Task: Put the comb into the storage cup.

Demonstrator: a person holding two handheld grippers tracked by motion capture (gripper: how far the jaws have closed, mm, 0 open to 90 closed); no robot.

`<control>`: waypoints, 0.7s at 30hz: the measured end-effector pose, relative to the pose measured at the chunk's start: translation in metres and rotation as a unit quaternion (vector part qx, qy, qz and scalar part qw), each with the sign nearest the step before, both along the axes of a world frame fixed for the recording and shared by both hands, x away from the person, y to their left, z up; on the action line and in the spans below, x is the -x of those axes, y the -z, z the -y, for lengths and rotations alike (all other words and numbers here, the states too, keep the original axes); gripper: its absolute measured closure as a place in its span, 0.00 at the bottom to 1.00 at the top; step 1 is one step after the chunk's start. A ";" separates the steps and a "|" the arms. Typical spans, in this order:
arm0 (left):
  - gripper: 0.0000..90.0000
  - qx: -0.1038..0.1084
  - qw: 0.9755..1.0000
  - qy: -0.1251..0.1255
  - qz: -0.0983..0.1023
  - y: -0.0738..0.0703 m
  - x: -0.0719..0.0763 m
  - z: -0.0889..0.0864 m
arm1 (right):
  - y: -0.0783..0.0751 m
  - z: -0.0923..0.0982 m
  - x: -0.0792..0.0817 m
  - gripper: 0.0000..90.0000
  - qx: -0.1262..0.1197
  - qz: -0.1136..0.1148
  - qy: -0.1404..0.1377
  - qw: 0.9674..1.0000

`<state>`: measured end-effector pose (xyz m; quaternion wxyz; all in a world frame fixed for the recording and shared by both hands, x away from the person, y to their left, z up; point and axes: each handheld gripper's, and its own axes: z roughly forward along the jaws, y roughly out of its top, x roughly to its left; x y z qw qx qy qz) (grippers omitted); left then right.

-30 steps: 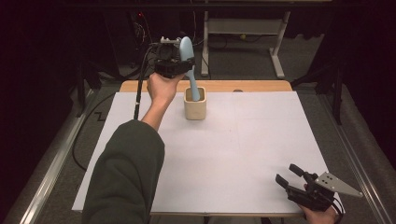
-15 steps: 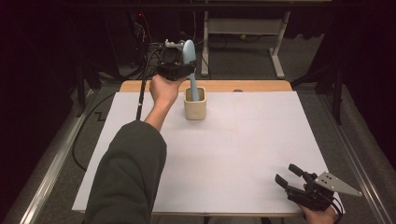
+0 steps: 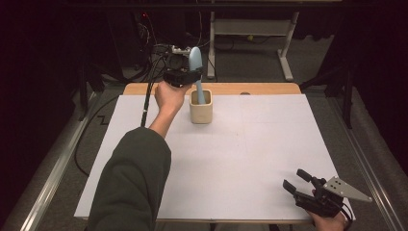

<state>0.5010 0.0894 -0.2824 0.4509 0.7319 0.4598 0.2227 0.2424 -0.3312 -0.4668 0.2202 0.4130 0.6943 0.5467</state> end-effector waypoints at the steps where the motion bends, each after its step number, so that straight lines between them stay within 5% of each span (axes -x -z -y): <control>1: 0.56 0.001 1.000 -0.001 -0.002 0.001 0.000 -0.001 | 0.000 0.000 0.000 0.33 0.001 0.001 0.000 1.000; 21: 0.55 -0.011 1.000 0.006 -0.026 0.015 -0.004 0.007 | 0.000 0.000 0.000 0.33 0.001 -0.001 -0.002 1.000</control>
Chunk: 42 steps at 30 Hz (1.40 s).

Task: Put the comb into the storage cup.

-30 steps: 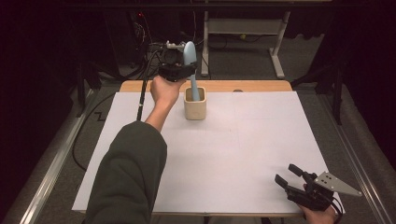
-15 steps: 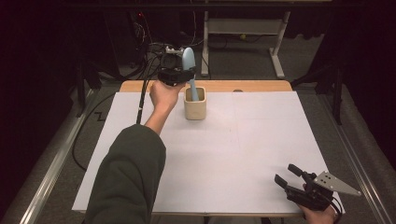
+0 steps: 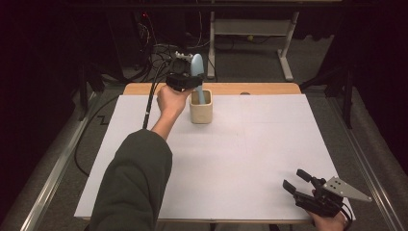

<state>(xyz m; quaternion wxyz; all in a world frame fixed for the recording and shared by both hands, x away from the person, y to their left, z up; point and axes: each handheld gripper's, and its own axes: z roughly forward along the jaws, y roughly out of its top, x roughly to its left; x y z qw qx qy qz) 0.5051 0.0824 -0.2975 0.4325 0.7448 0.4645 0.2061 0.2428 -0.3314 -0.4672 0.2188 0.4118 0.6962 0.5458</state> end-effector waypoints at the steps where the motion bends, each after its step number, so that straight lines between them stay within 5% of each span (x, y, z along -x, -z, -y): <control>1: 0.55 0.001 1.000 0.000 0.000 0.001 0.000 0.000 | 0.000 0.000 0.000 0.33 0.000 0.001 0.002 1.000; 42: 0.55 0.007 1.000 0.011 -0.028 0.026 -0.004 0.005 | 0.000 -0.001 0.000 0.33 0.003 0.001 0.000 1.000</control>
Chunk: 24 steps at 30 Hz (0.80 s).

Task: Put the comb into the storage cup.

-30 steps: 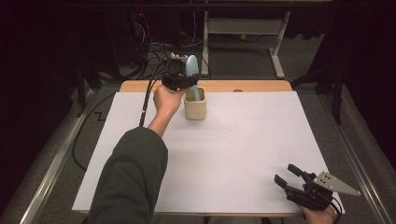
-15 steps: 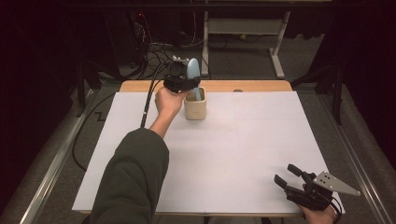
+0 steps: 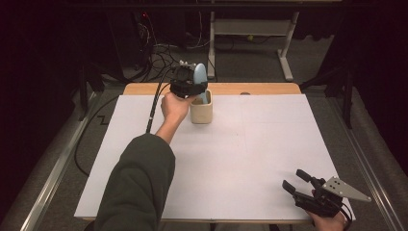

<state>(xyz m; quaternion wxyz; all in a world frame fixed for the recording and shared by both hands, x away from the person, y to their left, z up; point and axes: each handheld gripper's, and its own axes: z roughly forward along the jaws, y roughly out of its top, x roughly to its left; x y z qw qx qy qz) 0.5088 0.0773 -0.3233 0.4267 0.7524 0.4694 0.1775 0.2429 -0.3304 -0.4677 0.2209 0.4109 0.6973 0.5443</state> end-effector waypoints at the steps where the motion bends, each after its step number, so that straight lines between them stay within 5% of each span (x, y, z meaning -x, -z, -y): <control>1: 0.55 0.000 1.000 0.000 0.000 0.000 0.000 0.000 | 0.000 0.000 0.000 0.33 0.001 -0.001 -0.001 1.000; 24: 0.54 -0.024 1.000 0.004 -0.020 0.015 -0.001 0.001 | 0.000 0.000 0.000 0.33 0.000 -0.004 -0.005 1.000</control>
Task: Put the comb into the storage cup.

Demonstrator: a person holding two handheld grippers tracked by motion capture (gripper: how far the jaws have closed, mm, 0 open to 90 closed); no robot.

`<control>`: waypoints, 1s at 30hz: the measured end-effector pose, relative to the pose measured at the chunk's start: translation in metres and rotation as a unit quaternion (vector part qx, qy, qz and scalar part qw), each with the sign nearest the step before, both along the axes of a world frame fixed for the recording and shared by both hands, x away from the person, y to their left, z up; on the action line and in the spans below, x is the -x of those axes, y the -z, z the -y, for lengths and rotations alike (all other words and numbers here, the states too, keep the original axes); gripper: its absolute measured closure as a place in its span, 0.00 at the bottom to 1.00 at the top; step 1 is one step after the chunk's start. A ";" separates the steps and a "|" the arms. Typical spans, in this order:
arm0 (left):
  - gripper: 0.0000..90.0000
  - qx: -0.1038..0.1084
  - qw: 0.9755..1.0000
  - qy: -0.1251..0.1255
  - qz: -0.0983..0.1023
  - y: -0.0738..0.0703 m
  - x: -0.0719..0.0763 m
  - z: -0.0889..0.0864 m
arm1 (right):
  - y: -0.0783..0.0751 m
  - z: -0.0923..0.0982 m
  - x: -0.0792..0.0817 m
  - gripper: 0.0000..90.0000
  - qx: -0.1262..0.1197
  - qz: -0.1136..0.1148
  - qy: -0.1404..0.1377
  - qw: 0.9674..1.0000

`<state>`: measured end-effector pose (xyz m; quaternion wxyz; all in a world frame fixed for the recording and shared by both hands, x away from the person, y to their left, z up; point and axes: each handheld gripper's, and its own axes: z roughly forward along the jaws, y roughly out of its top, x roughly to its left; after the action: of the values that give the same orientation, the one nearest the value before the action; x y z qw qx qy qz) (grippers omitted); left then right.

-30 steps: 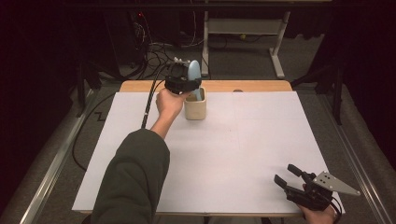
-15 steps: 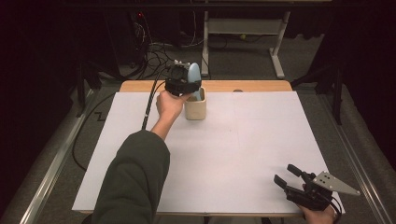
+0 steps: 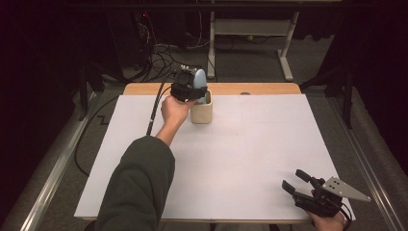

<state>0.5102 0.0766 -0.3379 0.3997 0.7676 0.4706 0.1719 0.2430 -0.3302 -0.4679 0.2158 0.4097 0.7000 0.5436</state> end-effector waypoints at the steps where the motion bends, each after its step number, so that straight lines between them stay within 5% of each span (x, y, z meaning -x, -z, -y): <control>1: 0.54 -0.001 1.000 0.000 0.001 0.001 0.000 0.000 | 0.000 0.000 0.000 0.33 0.000 0.000 0.000 1.000; 18: 0.44 -0.024 0.999 -0.019 0.012 -0.004 0.004 -0.002 | 0.000 -0.001 0.000 0.33 0.001 -0.002 0.000 1.000; 30: 0.37 0.003 0.999 -0.038 0.001 -0.004 0.009 -0.022 | 0.000 -0.001 0.000 0.33 0.002 -0.003 0.001 1.000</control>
<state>0.5010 0.0981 -0.3340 0.3955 0.7476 0.5001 0.1862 0.2432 -0.3291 -0.4682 0.2148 0.4116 0.7016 0.5406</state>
